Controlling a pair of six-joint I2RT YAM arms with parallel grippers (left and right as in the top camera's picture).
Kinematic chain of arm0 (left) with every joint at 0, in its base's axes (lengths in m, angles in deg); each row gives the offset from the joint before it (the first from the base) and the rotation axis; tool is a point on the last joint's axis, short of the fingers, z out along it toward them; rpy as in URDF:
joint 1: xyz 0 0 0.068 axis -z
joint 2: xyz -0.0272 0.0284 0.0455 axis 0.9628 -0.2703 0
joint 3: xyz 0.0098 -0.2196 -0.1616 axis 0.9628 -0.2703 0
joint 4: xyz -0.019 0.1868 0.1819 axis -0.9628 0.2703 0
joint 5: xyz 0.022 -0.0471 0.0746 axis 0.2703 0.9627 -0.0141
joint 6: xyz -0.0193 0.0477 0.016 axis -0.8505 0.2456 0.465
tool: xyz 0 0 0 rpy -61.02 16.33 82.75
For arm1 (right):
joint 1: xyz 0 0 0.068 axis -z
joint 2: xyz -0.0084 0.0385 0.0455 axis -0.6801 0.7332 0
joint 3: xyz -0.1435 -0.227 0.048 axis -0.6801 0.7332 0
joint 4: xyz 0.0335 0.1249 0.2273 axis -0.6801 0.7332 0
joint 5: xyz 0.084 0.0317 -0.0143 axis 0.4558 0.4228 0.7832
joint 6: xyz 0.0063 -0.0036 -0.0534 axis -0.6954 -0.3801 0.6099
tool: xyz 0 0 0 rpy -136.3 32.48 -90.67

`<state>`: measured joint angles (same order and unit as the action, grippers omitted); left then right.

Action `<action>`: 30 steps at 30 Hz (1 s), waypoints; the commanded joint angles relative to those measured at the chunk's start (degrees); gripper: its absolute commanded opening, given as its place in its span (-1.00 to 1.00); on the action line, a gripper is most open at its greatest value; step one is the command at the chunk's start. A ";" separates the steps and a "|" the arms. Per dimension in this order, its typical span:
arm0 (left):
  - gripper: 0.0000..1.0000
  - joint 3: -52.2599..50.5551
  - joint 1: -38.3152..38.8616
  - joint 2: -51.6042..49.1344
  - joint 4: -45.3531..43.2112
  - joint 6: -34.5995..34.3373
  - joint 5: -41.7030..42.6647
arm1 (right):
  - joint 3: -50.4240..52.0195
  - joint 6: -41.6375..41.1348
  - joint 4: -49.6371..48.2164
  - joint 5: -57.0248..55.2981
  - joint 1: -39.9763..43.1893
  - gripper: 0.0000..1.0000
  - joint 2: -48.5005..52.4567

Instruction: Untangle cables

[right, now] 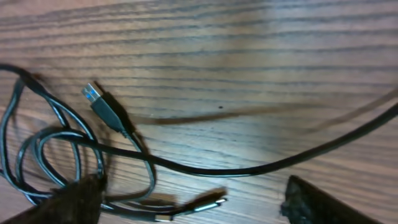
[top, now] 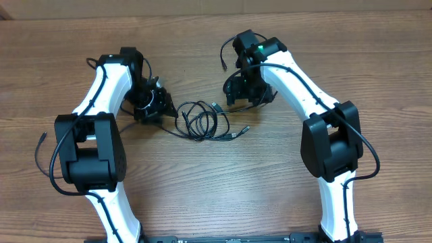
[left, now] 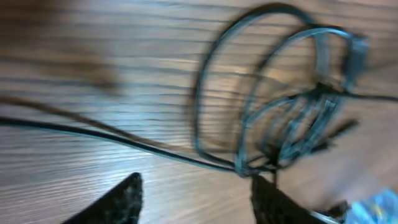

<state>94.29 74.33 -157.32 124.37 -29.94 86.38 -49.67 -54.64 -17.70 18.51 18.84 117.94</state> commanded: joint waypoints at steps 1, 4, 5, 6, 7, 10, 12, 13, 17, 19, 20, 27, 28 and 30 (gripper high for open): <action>0.14 -2.62 0.59 0.81 -0.76 -4.26 -1.90 | -0.17 -3.10 -0.09 0.52 0.63 1.00 -1.01; -0.21 -2.62 0.92 0.94 0.00 -4.39 2.56 | -0.07 -6.16 -0.20 0.50 1.14 1.00 -1.01; -0.43 -2.45 0.90 1.20 0.61 -4.15 4.20 | -0.07 -7.37 -0.15 0.50 1.44 1.00 -1.01; -0.68 -2.10 0.83 1.49 1.40 -3.76 5.38 | -0.07 -8.46 -0.07 0.50 1.86 1.00 -1.01; -0.83 -1.57 0.68 1.81 2.34 -4.17 5.31 | -0.04 -9.35 0.09 0.48 2.43 1.00 -1.01; -0.90 0.52 0.39 4.48 5.27 -12.90 -0.26 | -0.02 -9.49 0.17 0.52 3.89 1.00 -1.01; -0.89 0.87 1.03 7.34 5.20 -16.28 -2.97 | -0.02 -9.49 0.15 0.55 4.92 1.00 -1.01; -0.88 0.87 1.70 9.09 4.94 -17.46 -3.85 | -0.02 -9.49 0.17 0.55 5.57 1.00 -1.01; -0.24 0.85 5.29 13.07 4.39 -20.59 -4.59 | 0.09 -9.49 0.09 2.54 7.85 1.00 -0.98; 0.02 0.85 7.72 13.29 4.37 -22.95 -4.61 | 0.09 -9.46 -0.07 4.46 8.79 1.00 -0.98; 0.04 0.81 8.79 13.00 4.24 -24.06 -4.66 | 0.09 -9.46 -0.11 4.85 9.05 1.00 -0.98; 0.12 0.31 16.63 8.48 1.22 -31.41 -5.42 | 0.09 -9.42 -0.07 4.81 9.18 1.00 -0.98; 0.11 0.31 17.55 7.76 0.70 -32.02 -5.44 | 0.09 -9.44 -0.09 4.79 9.09 1.00 -0.98; 0.09 0.31 19.52 5.99 -0.59 -33.33 -5.44 | 0.09 -9.46 -0.26 4.81 8.96 1.00 -0.98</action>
<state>94.82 91.77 -148.78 124.59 -58.86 82.12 -49.65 -63.84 -17.59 22.79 28.22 117.94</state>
